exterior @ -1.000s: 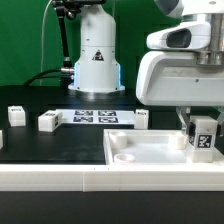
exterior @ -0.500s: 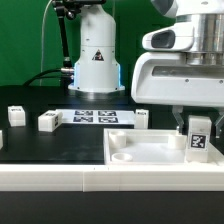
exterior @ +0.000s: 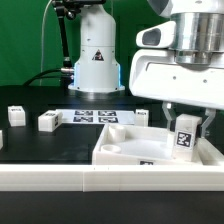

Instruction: Assemble one leg

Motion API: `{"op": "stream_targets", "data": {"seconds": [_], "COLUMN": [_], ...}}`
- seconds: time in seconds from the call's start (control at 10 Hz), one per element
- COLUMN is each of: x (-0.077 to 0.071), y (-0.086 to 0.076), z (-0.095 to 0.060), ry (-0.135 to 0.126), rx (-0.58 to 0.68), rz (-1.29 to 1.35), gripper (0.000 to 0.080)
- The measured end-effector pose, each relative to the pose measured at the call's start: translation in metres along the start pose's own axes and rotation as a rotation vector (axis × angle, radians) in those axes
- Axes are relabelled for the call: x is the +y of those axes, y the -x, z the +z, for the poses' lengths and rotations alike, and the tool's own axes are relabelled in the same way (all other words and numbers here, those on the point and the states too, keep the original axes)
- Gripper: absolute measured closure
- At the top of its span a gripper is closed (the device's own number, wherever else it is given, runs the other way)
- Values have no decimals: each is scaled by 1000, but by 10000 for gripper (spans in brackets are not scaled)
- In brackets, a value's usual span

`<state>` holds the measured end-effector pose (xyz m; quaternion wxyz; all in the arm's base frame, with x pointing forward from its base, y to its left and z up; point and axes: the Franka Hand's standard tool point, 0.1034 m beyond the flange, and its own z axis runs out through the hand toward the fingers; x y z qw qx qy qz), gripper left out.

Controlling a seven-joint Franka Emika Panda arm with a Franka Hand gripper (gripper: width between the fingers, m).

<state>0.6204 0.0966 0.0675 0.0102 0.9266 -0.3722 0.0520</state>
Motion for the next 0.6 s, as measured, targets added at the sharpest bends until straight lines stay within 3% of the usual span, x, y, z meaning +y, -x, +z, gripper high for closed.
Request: {"op": "stream_targets", "data": {"seconds": [0.3,0.4,0.5,0.6], "x": [7,6,6,6], "y": [-5,-5,-5,-5], "z": [0,0,0,0], "ry": [17,16,16,16], "rx": [7,7,7,7], "rz": [58,57,57,57], "gripper": [488,306,202,202]}}
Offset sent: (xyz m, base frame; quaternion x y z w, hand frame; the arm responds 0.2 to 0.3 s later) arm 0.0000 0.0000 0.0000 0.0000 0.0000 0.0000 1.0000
